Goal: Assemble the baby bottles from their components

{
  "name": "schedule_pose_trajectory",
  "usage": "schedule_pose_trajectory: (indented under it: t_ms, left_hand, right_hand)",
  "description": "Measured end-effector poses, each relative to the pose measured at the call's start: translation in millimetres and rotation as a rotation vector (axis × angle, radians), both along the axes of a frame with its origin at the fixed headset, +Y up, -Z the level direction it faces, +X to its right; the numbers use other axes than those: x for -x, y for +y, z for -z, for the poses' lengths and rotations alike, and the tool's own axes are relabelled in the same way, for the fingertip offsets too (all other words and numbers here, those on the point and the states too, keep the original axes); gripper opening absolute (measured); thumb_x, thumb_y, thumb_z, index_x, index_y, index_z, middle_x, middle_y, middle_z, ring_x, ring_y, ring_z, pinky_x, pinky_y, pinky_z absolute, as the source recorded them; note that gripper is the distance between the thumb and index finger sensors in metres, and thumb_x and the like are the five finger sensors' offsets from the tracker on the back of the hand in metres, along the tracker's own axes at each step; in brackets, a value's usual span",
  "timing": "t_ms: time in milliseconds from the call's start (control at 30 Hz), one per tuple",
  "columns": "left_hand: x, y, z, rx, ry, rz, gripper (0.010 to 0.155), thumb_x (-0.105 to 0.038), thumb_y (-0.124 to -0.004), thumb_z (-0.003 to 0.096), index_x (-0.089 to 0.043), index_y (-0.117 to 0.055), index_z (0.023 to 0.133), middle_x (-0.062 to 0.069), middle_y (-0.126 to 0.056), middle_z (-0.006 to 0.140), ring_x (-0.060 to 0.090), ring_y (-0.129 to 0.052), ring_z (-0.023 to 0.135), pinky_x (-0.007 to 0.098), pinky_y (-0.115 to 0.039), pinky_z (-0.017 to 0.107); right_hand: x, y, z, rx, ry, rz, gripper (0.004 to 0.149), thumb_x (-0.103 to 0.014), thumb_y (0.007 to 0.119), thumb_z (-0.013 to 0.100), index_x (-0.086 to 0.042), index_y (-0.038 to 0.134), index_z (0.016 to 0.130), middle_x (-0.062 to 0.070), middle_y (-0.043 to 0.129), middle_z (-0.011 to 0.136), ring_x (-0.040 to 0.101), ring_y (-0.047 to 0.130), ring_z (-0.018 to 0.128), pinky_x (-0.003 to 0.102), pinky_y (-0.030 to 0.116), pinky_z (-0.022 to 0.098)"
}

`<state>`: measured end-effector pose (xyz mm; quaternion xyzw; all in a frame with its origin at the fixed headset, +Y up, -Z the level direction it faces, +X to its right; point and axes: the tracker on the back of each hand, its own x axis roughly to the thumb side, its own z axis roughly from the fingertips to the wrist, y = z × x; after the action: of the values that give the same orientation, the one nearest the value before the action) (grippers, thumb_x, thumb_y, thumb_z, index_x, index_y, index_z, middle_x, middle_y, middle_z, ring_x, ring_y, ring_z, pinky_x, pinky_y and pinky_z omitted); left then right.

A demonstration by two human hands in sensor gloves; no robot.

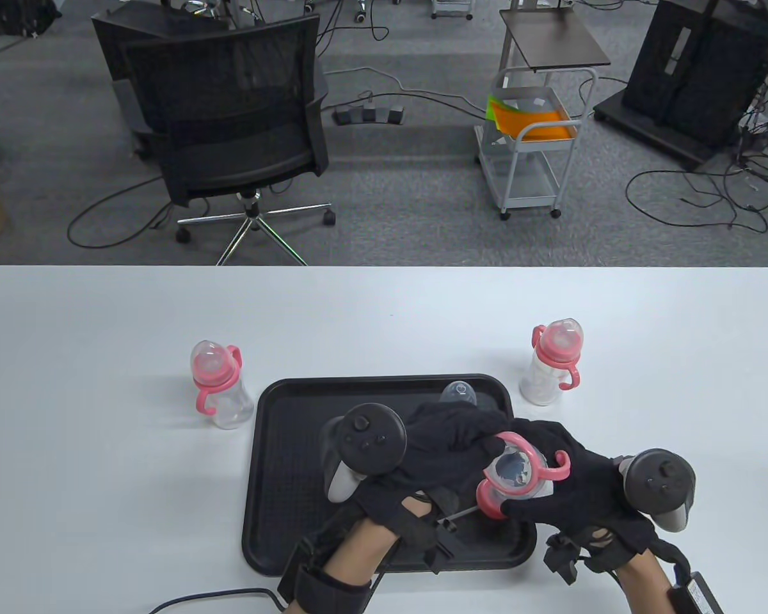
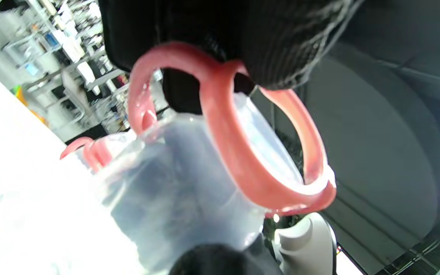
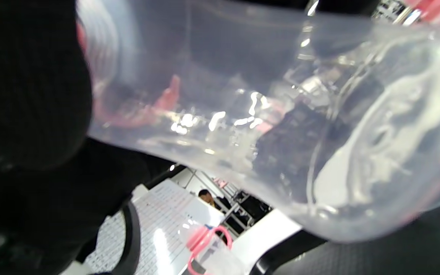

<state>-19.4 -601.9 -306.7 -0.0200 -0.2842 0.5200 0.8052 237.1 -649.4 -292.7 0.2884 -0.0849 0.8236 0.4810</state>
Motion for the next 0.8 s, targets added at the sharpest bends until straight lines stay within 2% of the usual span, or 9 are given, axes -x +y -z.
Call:
schedule_pose_trajectory:
  t_ms: [100,133,267,300,400,433,567,667,800]
  left_hand:
    - [-3,-1,0,0.063,-0.007,0.005,0.049,-0.049,-0.087,0.0508,-0.025,-0.091,0.093,0.008,-0.09,0.086,0.044,-0.073,0.097,0.076,-0.04,0.072]
    - [-6,-2,0,0.062,-0.017,0.032,0.049,-0.049,-0.087,0.0516,-0.026,-0.091,0.094,0.01,-0.087,0.092,0.046,-0.069,0.098,0.076,-0.039,0.072]
    - [-13,-3,-7,0.005,0.042,0.05,0.053,-0.051,-0.079,0.0542,-0.023,-0.085,0.099,0.014,-0.081,0.097,0.048,-0.067,0.098,0.076,-0.04,0.072]
    - [-16,-4,-9,-0.01,0.044,0.079,0.057,-0.054,-0.076,0.0545,-0.023,-0.079,0.103,0.014,-0.077,0.1,0.048,-0.066,0.098,0.077,-0.042,0.072]
    - [-30,-10,-14,-0.016,-0.05,0.162,0.089,-0.073,-0.073,0.0496,-0.018,-0.049,0.116,0.018,-0.046,0.114,0.054,-0.047,0.104,0.078,-0.04,0.071]
    - [-32,-11,-14,-0.016,-0.055,0.172,0.09,-0.073,-0.073,0.0499,-0.02,-0.045,0.117,0.019,-0.04,0.116,0.054,-0.043,0.105,0.078,-0.04,0.072]
    - [-35,-11,-13,-0.041,-0.022,0.152,0.097,-0.074,-0.082,0.0471,-0.015,-0.047,0.116,0.016,-0.049,0.118,0.056,-0.057,0.103,0.076,-0.051,0.071]
    - [-36,-12,-15,-0.032,0.031,0.231,0.102,-0.073,-0.084,0.0473,-0.01,-0.037,0.113,0.021,-0.048,0.117,0.061,-0.062,0.1,0.073,-0.056,0.071]
    - [-32,-16,-15,-0.004,0.022,0.156,0.099,-0.072,-0.089,0.0435,-0.009,-0.046,0.107,0.025,-0.047,0.114,0.061,-0.061,0.1,0.071,-0.056,0.072]
  right_hand:
    - [5,-2,0,0.009,0.025,-0.001,0.097,-0.056,0.106,0.021,-0.021,0.068,0.103,0.01,0.074,0.094,0.039,0.08,0.087,0.069,0.062,0.068]
    - [8,-2,0,0.012,0.045,0.0,0.097,-0.057,0.105,0.021,-0.02,0.068,0.103,0.01,0.076,0.094,0.039,0.081,0.086,0.068,0.063,0.068]
    - [8,-3,0,0.02,0.009,0.016,0.097,-0.059,0.104,0.023,-0.015,0.068,0.102,0.012,0.08,0.092,0.038,0.086,0.083,0.066,0.068,0.066]
    - [7,-3,0,0.027,-0.003,0.021,0.097,-0.059,0.103,0.023,-0.014,0.069,0.102,0.013,0.081,0.091,0.038,0.088,0.082,0.065,0.069,0.066]
    - [4,-4,1,0.033,-0.035,0.018,0.098,-0.061,0.103,0.023,-0.011,0.07,0.101,0.014,0.083,0.089,0.038,0.09,0.079,0.065,0.071,0.065]
    - [4,-4,0,0.028,-0.034,0.014,0.097,-0.06,0.103,0.023,-0.012,0.07,0.101,0.015,0.083,0.089,0.039,0.089,0.08,0.065,0.071,0.065]
    - [4,1,-5,-0.03,-0.12,-0.052,0.098,-0.06,0.103,0.023,-0.01,0.07,0.101,0.015,0.083,0.089,0.039,0.09,0.079,0.065,0.071,0.065]
    - [8,6,-13,-0.153,-0.237,-0.154,0.098,-0.059,0.104,0.022,-0.011,0.071,0.1,0.014,0.083,0.089,0.039,0.09,0.08,0.064,0.071,0.066]
    - [10,7,-15,-0.155,-0.23,-0.083,0.097,-0.059,0.105,0.023,-0.01,0.072,0.1,0.014,0.084,0.088,0.038,0.091,0.079,0.063,0.074,0.065]
